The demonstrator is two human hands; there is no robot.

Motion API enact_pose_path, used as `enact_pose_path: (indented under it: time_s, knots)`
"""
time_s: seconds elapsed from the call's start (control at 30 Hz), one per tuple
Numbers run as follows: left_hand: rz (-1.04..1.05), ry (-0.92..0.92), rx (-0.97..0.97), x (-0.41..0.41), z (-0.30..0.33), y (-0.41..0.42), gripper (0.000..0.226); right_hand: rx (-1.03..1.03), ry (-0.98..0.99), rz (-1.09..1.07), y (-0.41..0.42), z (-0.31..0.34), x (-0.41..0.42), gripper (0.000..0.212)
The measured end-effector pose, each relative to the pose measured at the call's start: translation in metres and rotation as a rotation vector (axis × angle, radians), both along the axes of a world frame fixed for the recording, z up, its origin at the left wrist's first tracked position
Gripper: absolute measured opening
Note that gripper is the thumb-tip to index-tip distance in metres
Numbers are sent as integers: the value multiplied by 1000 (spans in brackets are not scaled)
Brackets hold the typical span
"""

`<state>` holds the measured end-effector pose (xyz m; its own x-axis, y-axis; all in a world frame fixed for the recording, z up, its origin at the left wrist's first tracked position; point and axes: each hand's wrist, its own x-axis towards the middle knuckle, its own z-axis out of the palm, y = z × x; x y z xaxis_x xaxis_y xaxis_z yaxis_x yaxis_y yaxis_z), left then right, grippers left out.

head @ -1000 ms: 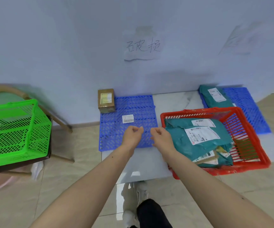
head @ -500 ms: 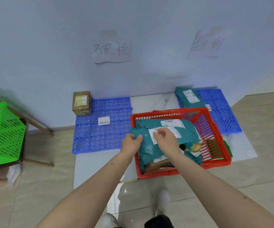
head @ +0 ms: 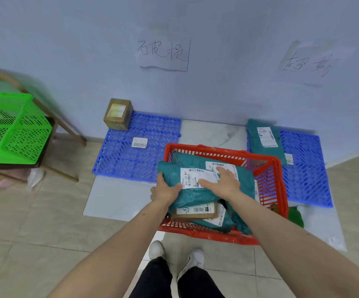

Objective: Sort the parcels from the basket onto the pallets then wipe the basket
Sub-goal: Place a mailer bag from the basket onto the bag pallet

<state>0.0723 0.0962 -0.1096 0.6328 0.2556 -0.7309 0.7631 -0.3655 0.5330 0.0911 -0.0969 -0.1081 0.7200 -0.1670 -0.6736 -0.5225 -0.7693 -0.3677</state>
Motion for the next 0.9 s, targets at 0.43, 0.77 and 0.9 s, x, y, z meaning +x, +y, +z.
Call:
enact_pose_path:
  time_s: [0.43, 0.77, 0.9]
  knots:
    - [45, -144, -103, 7, -8, 9, 113, -58, 74, 156, 0, 10, 4, 104]
    - [95, -396, -91, 27, 23, 15, 91, 235, -38, -58, -4, 22, 10, 100]
    - [49, -500, -80, 35, 37, 14, 79, 303, -84, -131, -4, 33, 9, 89]
